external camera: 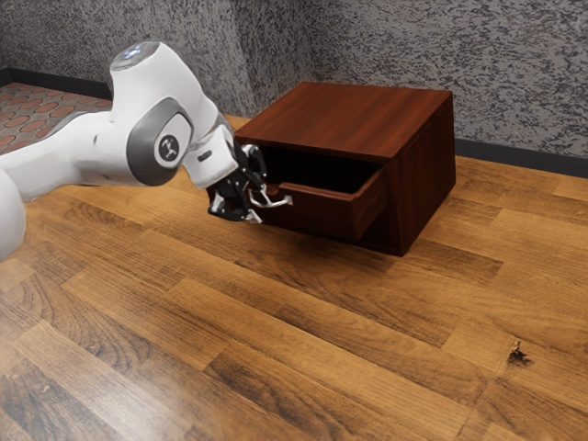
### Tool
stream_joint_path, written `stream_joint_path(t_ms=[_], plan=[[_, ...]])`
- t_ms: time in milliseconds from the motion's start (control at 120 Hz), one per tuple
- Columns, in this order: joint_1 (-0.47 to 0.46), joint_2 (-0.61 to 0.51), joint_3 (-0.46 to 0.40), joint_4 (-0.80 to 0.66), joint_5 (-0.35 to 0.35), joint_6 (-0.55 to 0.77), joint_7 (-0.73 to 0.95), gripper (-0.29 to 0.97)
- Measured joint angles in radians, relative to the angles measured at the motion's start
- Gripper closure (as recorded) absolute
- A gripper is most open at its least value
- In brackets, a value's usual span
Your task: Pull the drawer handle with one arm to open the drawer
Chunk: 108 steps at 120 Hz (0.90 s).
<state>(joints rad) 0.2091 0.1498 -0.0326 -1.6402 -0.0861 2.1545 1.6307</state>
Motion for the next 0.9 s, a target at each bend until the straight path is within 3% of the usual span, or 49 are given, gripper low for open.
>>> stream_joint_path(t_ms=[517,900], plan=[[-0.001,-0.182,-0.001,-0.213,-0.001,0.056,-0.015,0.54],[-0.013,-0.245,0.004,-0.236,-0.004,0.070,-0.021,0.55]])
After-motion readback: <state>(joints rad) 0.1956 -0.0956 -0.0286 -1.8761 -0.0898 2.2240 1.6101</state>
